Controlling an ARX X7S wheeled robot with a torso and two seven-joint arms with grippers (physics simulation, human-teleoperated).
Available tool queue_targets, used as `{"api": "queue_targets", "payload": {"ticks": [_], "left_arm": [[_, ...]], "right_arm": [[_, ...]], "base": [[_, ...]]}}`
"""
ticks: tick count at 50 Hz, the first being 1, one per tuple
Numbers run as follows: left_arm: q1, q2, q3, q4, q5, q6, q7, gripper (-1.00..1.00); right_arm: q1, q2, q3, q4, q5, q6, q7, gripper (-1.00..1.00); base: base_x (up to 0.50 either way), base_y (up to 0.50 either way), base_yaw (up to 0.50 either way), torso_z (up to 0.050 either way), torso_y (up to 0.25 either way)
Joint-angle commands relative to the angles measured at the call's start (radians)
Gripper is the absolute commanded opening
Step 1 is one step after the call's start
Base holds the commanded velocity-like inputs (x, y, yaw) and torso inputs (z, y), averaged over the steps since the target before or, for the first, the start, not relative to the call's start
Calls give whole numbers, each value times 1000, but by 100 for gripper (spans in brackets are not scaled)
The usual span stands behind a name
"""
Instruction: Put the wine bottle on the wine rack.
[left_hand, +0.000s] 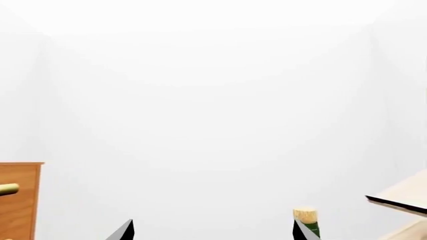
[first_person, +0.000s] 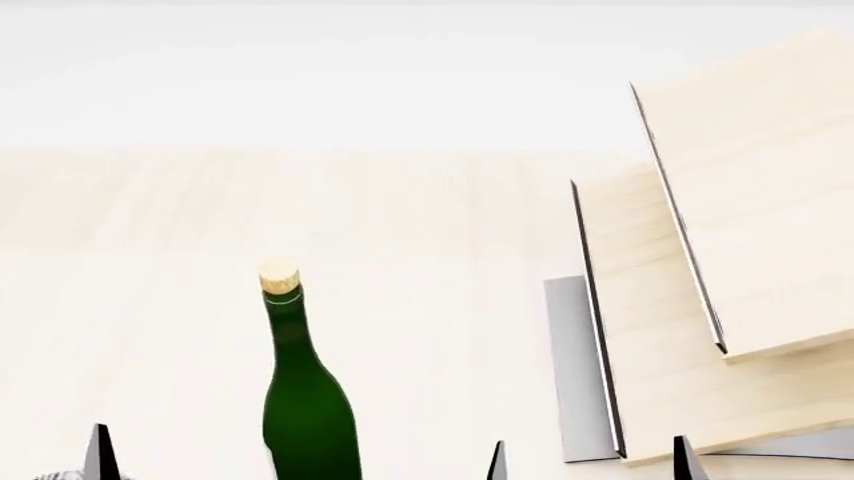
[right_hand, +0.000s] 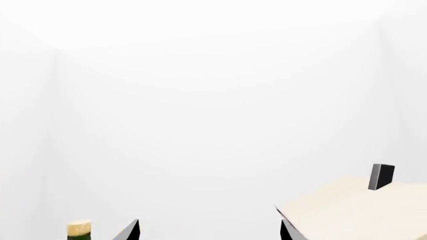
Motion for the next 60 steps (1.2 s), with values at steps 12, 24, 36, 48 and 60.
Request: {"api": "queue_targets", "payload": {"ticks": [12,24,36,48,60], "left_arm": [[-5,-7,9,-10,-1,6,-8,100],[-4,-10,16,-3,2,1,-12,100],[-5,-14,19,-3,2,1,-17,100],[-6,-18,23,-8,-1,7,-21,100],[-8,-21,30,-8,0,6,-24,100]], "right_arm": [[1,8,-7,4,0,-4,8,100],[3,12,-10,5,2,-7,13,100],[3,16,-14,5,0,-7,18,100],[5,19,-19,9,0,-10,21,100],[6,22,-24,12,-2,-12,25,100]], "base": [[0,-88,0,0,0],[0,-89,0,0,0],[0,-87,0,0,0],[0,-89,0,0,0],[0,-88,0,0,0]]}}
